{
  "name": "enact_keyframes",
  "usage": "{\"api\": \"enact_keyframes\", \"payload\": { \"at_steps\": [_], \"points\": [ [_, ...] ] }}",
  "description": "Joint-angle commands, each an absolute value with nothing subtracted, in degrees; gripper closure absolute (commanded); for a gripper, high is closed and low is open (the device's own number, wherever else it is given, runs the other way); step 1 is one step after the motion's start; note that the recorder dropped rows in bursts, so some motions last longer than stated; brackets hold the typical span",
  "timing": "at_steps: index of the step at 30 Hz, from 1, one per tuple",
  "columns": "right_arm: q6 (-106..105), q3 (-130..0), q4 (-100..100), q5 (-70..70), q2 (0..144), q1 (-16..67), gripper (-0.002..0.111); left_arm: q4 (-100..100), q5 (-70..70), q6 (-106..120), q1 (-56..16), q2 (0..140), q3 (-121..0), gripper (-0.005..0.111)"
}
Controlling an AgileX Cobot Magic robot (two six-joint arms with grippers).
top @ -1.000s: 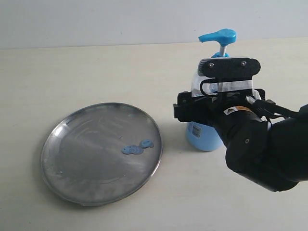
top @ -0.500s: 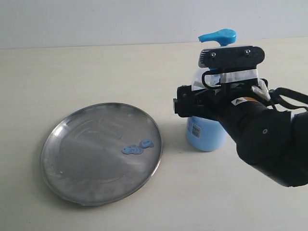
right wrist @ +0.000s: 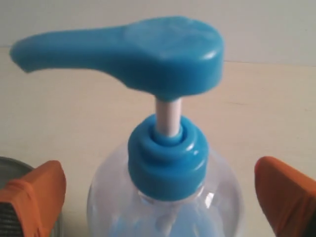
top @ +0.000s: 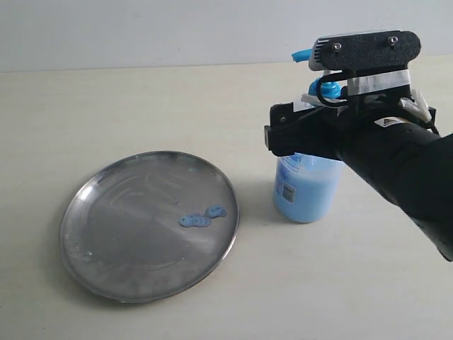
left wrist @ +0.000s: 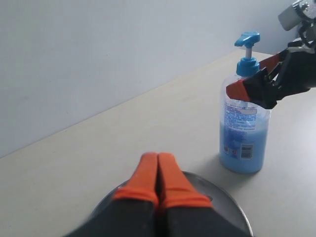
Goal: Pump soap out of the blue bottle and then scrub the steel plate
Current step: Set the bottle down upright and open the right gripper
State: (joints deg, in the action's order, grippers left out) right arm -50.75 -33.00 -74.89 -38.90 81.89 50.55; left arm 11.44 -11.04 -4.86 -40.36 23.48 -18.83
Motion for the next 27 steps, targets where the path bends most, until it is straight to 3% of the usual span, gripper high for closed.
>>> {"api": "enact_keyframes", "payload": {
  "at_steps": [1, 27],
  "points": [
    [-53.4, -33.0, -76.3, -35.7, 79.0, 50.7, 0.006, 11.6, -10.2, -4.7, -40.5, 23.3, -18.6, 0.107],
    [-79.3, -33.0, -99.0, -32.2, 69.4, 50.7, 0.006, 11.6, -10.5, -4.7, -40.5, 23.3, -18.6, 0.107]
  ]
}}
